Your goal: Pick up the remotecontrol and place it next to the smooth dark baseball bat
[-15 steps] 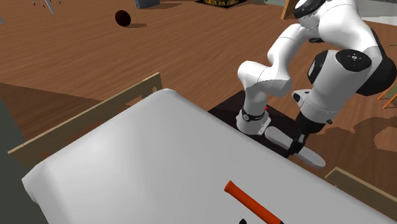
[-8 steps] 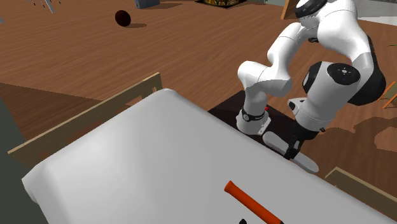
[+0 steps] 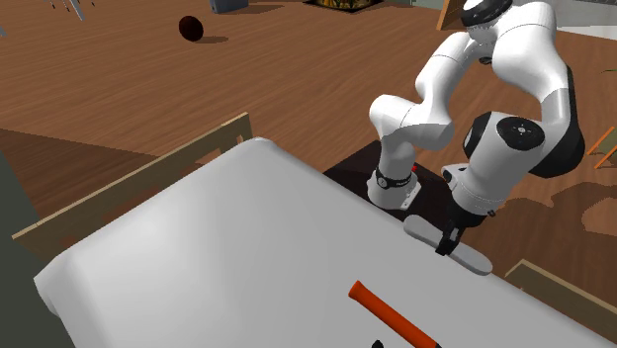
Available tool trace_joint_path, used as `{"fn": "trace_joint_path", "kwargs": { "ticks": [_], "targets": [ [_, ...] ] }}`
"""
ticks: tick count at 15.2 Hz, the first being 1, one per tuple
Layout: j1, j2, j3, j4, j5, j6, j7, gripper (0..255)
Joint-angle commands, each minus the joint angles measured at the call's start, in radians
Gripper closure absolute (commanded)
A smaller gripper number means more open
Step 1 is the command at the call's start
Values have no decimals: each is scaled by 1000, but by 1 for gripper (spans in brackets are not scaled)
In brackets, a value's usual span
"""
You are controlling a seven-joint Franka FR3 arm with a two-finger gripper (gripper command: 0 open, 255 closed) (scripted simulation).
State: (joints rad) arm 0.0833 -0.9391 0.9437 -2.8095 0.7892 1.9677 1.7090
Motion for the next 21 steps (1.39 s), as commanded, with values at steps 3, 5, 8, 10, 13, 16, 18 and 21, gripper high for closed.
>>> {"fn": "trace_joint_path", "kwargs": {
  "ticks": [3,5,8,10,13,16,18,21],
  "targets": [
    [-1,3,4,-1,3,5,0,255],
    [-1,3,4,-1,3,5,0,255],
    [-1,2,4,-1,3,5,0,0],
    [-1,2,4,-1,3,5,0,0],
    [1,-17,-27,17,-22,-34,5,0],
    [-1,-57,-105,76,-88,-135,17,0],
    [-1,-56,-105,76,-88,-135,17,0],
    [-1,-56,-105,76,-88,-135,17,0]
  ]
}}
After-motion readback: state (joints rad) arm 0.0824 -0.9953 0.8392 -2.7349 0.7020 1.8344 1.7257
